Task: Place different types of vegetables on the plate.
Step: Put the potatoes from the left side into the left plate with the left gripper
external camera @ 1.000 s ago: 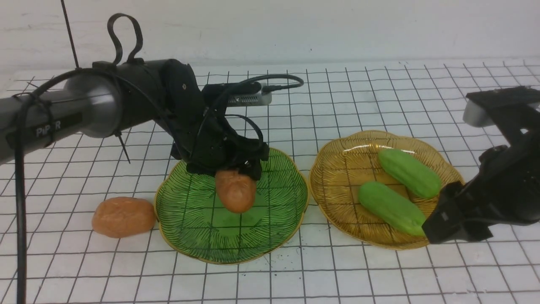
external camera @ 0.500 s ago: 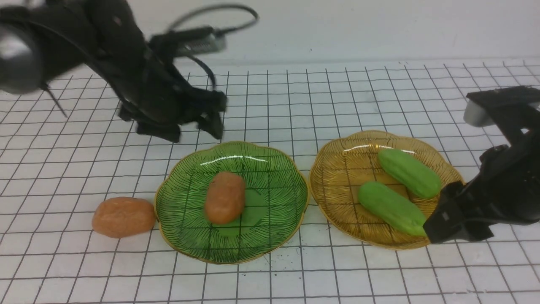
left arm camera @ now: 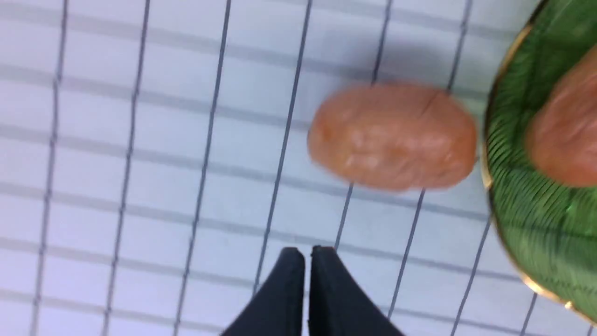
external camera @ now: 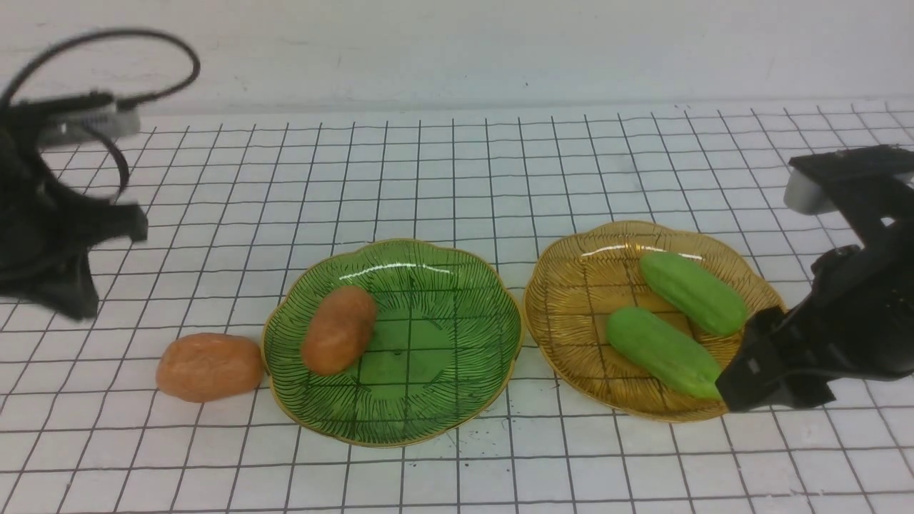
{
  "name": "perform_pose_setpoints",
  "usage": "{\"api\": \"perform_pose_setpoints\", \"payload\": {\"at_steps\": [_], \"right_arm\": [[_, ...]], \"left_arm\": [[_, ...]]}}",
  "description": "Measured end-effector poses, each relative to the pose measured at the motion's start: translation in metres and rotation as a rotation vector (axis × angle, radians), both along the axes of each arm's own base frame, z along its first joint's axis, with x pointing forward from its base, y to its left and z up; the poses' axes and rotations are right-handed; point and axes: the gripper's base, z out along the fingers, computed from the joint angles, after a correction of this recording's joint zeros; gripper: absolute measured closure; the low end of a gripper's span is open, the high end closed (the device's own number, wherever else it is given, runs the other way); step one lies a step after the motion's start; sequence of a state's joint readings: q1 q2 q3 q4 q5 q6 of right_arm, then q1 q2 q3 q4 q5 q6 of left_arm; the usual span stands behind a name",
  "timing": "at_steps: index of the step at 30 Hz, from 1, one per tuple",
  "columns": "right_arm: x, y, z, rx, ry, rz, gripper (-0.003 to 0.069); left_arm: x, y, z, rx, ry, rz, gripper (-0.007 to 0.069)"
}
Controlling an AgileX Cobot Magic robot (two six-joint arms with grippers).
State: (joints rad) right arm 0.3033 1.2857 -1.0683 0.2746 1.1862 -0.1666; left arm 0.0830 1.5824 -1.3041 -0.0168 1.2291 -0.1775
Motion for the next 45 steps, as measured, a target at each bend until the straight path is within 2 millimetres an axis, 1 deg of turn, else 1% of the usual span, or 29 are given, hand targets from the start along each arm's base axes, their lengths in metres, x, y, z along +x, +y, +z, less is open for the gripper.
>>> {"api": "perform_pose_setpoints", "payload": {"at_steps": [1,2,4,5,6,8,13,14,16,18,19,20,23,24,28,31,36,39,41,45], "right_arm": [[0.0,0.0,0.0,0.001,-0.005,-0.001,0.0195],[0.001,0.0,0.0,0.002,-0.008,-0.002,0.0195],[0.001,0.0,0.0,0.003,-0.012,-0.003,0.0195],[0.001,0.0,0.0,0.004,-0.014,-0.004,0.0195],[0.001,0.0,0.001,0.004,-0.016,-0.004,0.0195],[0.002,0.0,0.001,0.005,-0.017,-0.004,0.0195],[0.002,0.0,0.001,0.005,-0.019,-0.005,0.0195],[0.002,0.0,0.001,0.005,-0.02,-0.005,0.0195],[0.002,0.0,0.001,0.005,-0.02,-0.005,0.0195],[0.002,0.0,0.001,0.005,-0.02,-0.004,0.0195],[0.002,0.0,0.001,0.005,-0.02,-0.004,0.0195],[0.002,0.0,0.001,0.005,-0.02,-0.004,0.0195],[0.002,0.001,0.001,0.009,-0.019,-0.005,0.0195],[0.001,0.001,0.001,0.015,-0.011,-0.005,0.0195],[-0.002,0.002,0.0,0.021,0.022,0.003,0.0195],[-0.002,0.002,0.0,0.02,0.015,0.014,0.0195],[-0.001,0.003,0.001,0.02,-0.006,0.04,0.0195],[-0.001,0.003,0.001,0.023,-0.006,0.04,0.0195],[-0.001,0.003,0.001,0.024,-0.005,0.04,0.0195],[-0.001,0.003,0.001,0.026,-0.005,0.04,0.0195]], "left_arm": [[-0.004,-0.002,-0.012,-0.025,0.044,0.021,0.0607],[-0.004,-0.003,-0.019,-0.043,0.065,0.039,0.0587],[-0.002,-0.005,-0.024,-0.066,0.082,0.059,0.0562],[0.001,-0.007,-0.029,-0.096,0.088,0.088,0.0536],[0.005,-0.01,-0.033,-0.134,0.086,0.136,0.0487],[0.01,-0.013,-0.038,-0.182,0.082,0.215,0.0438],[0.022,-0.017,-0.05,-0.263,0.063,0.391,0.0282],[0.024,-0.017,-0.052,-0.272,0.051,0.419,0.0235],[0.029,-0.016,-0.056,-0.277,0.037,0.448,0.0176],[0.03,-0.016,-0.058,-0.277,0.035,0.454,0.0151],[0.034,-0.016,-0.063,-0.278,0.027,0.47,0.0112],[0.036,-0.015,-0.066,-0.281,0.023,0.485,0.0097],[0.04,-0.015,-0.073,-0.285,0.029,0.524,0.0078],[0.043,-0.015,-0.079,-0.287,0.034,0.552,0.0073],[0.051,-0.014,-0.098,-0.303,0.058,0.674,0.0072],[0.057,-0.013,-0.107,-0.313,0.063,0.718,0.0072],[0.058,-0.013,-0.11,-0.315,0.093,0.728,0.0116],[0.058,-0.013,-0.111,-0.312,0.105,0.707,0.0118],[0.058,-0.013,-0.11,-0.302,0.102,0.651,0.0118],[0.059,-0.012,-0.106,-0.284,0.088,0.603,0.0118]]}}
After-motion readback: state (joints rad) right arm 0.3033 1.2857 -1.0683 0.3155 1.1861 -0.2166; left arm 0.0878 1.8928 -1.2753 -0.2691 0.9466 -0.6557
